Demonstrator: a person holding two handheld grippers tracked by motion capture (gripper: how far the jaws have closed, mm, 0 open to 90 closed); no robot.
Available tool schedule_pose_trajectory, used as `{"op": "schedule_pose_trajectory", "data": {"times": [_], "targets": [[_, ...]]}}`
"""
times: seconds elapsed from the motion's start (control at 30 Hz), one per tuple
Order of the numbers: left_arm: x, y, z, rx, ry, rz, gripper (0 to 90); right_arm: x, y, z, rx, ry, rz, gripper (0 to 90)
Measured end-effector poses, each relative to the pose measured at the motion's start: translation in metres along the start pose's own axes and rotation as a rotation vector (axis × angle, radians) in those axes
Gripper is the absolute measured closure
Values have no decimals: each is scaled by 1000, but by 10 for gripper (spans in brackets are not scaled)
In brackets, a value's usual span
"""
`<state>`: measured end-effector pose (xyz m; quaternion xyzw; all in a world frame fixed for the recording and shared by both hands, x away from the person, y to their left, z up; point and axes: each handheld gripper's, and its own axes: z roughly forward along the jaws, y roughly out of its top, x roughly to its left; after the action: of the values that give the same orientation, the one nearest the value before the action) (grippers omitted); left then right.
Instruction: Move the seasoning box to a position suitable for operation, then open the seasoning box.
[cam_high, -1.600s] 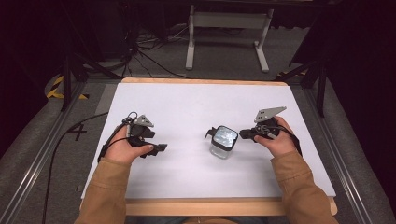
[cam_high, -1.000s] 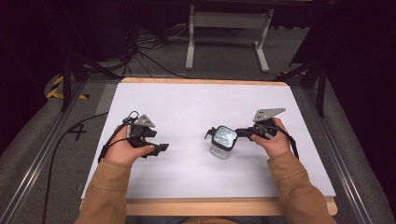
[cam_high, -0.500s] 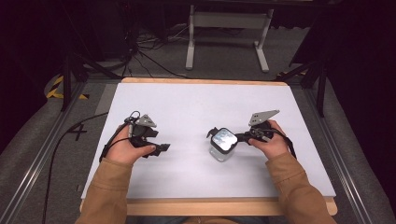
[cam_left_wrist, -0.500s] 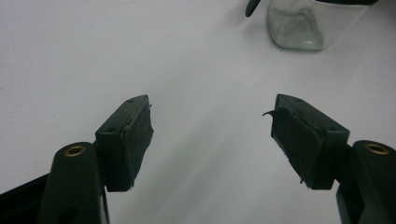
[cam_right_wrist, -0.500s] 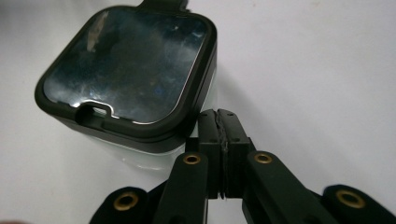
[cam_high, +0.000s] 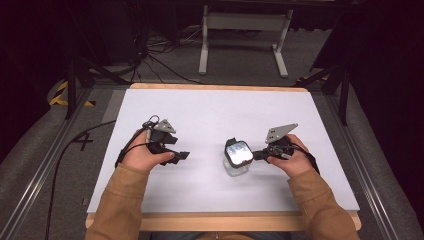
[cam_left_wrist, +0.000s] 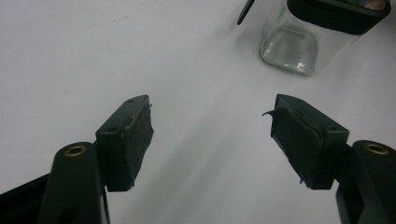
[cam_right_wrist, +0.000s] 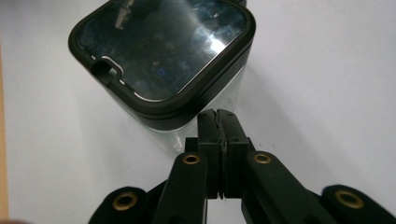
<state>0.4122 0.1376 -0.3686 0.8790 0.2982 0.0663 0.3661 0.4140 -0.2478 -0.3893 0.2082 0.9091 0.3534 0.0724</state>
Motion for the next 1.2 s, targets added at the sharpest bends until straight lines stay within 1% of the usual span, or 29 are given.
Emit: {"op": "schedule_pose_trajectory", "data": {"times": [0.03,0.07,0.17,0.27,0.3,0.33,0.37,0.4,0.43,0.47,0.5,0.57,0.67,0.7,0.73,0.77,0.8,0.83,0.87,0.9,0.93,0.97,1.0,1.03,1.07,1.1,1.13,1.17,1.2], "targets": [[0,2,2,3,-8,4,296,1,0,0,1,1,-3,899],[-1,4,4,-11,-8,2,297,3,-1,0,7,-5,-7,899],[-2,8,8,-7,-21,11,304,8,-3,2,18,6,-11,898],[-2,13,11,-20,-24,14,338,14,-3,6,44,4,-23,898],[-2,14,12,-26,-33,12,344,16,-3,8,51,0,-28,898],[-2,14,14,-43,-42,2,352,18,-4,9,53,4,-30,898],[-2,16,14,-42,-56,6,369,20,-4,10,56,7,-33,898],[-2,16,14,-42,-56,6,388,22,-4,11,60,11,-34,898],[-2,17,16,-62,-67,7,396,23,-4,13,64,16,-40,897],[-2,17,16,-62,-67,7,410,23,-4,13,64,16,-40,897],[-2,19,16,-72,-77,8,423,26,-4,16,76,15,-47,897],[-1,21,16,-94,-82,3,429,29,-4,19,89,6,-57,895],[-1,22,16,-101,-83,2,449,29,-5,17,80,10,-45,891],[-1,23,16,-103,-77,5,456,28,-6,14,75,3,-42,892],[-1,24,15,-99,-76,0,464,27,-7,10,67,-16,-37,892],[-2,26,16,-99,-80,-3,452,25,-8,5,58,-26,-27,893],[-2,27,16,-115,-71,13,423,23,-9,0,46,-40,-17,894],[-2,29,16,-155,-54,16,381,21,-10,-5,30,-48,-8,894],[-3,32,16,-206,-18,-4,301,20,-12,-9,16,-51,5,894],[-6,36,16,-258,40,-39,284,18,-14,-14,6,-62,9,895],[-7,39,16,-285,59,-45,308,16,-16,-19,-3,-76,20,894],[-8,41,16,-305,49,-24,324,15,-18,-24,-13,-84,30,895],[-9,42,16,-321,24,-15,387,15,-20,-27,-20,-89,39,894],[-10,46,18,-339,-28,-11,433,14,-21,-30,-29,-96,42,895],[-10,46,18,-339,-28,-11,496,14,-21,-30,-29,-96,42,895],[-11,50,19,-322,-53,0,496,15,-24,-34,-35,-105,45,895],[-11,53,19,-295,-62,5,509,16,-25,-36,-37,-107,51,894],[-12,56,21,-285,-70,13,510,16,-26,-36,-35,-110,52,894],[-13,60,24,-280,-75,7,510,16,-27,-37,-34,-112,56,894]]}}
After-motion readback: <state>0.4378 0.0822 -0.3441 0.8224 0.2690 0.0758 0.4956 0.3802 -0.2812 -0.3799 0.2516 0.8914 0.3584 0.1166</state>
